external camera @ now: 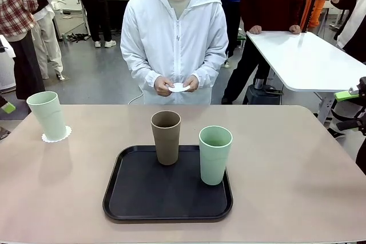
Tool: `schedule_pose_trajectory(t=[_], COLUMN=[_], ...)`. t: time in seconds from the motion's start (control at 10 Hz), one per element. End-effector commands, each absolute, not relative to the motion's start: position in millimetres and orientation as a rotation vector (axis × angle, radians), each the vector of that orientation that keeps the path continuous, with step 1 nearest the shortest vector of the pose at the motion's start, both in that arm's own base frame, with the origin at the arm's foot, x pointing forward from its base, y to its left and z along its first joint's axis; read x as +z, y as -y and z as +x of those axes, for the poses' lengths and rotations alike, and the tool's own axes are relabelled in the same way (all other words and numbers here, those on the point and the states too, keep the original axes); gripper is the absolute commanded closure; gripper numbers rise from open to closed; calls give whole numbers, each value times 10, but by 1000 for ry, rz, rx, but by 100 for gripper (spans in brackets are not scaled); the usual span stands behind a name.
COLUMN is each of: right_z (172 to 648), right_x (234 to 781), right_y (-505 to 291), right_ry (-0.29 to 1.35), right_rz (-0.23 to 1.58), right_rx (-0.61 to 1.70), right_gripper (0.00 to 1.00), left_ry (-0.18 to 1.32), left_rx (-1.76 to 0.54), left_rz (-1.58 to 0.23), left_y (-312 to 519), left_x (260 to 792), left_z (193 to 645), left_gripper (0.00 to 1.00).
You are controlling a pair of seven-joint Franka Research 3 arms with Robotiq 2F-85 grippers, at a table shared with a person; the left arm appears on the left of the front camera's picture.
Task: Place coasters on the table and set cups on them.
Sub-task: Pick up one Reusable plastic cup and place it on a coaster set by the human, then take one Reusable plastic cup from the Flat Tray and place it on a coaster set by the human.
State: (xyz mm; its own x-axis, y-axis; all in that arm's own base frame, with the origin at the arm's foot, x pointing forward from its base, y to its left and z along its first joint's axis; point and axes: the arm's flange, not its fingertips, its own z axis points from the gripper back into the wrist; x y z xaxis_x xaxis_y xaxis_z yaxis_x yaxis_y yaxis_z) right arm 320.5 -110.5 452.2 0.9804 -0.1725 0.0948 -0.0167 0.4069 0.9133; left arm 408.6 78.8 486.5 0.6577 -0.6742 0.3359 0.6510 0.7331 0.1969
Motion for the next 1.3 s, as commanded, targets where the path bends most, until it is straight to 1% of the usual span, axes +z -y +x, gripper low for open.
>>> schedule_pose_trajectory(t=[0.0,1.2], right_z=[3200,3200], right_x=[4530,4530], right_y=[1099,1099], right_ry=[188,188], right_rz=[1159,1159], right_rx=[-92,-92], right_gripper=[0,0], left_ry=[385,387], left_rx=[-759,-773], left_rz=[94,83], left_y=[-699,-681], left_x=[4840,4841], left_z=[3978,4010], left_gripper=[0,0])
